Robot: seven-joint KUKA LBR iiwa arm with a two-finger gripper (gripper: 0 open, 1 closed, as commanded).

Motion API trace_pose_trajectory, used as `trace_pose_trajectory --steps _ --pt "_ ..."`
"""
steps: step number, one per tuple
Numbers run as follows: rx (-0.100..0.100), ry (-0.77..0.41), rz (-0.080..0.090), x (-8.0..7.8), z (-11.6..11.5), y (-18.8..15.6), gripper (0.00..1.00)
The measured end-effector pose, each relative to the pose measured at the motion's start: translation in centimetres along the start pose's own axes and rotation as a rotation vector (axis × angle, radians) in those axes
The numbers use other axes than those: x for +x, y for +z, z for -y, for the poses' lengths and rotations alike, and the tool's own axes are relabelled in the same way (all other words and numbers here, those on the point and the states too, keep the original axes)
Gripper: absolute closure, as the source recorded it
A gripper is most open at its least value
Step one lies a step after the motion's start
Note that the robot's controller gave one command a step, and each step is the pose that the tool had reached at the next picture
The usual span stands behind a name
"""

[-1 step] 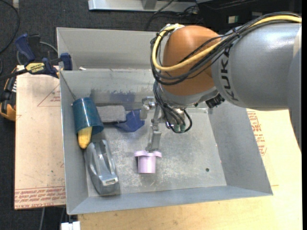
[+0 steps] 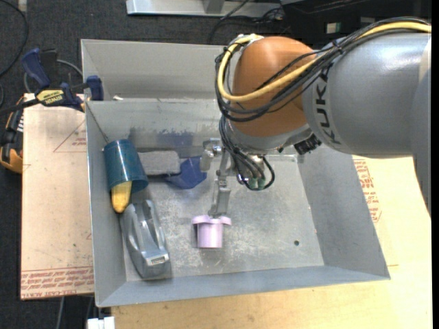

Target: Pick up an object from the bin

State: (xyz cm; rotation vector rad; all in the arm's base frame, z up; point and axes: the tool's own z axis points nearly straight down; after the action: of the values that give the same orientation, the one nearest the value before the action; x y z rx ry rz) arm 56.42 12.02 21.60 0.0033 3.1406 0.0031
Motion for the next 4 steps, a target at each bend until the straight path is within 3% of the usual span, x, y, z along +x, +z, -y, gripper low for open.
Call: trace_pose_trajectory --steps 1,2,3,4 --pt "0.001 -0.023 0.005 0.1 -0.5 0.7 0.0" --pt "0.001 -0.107 -0.007 6.8 -0.7 11.0 0.0" --pt "-0.006 0.162 0.021 -3.4 -0.4 4.9 1.0" --pt "-0.003 0.147 0.014 -3.2 -0.5 4.9 1.0"
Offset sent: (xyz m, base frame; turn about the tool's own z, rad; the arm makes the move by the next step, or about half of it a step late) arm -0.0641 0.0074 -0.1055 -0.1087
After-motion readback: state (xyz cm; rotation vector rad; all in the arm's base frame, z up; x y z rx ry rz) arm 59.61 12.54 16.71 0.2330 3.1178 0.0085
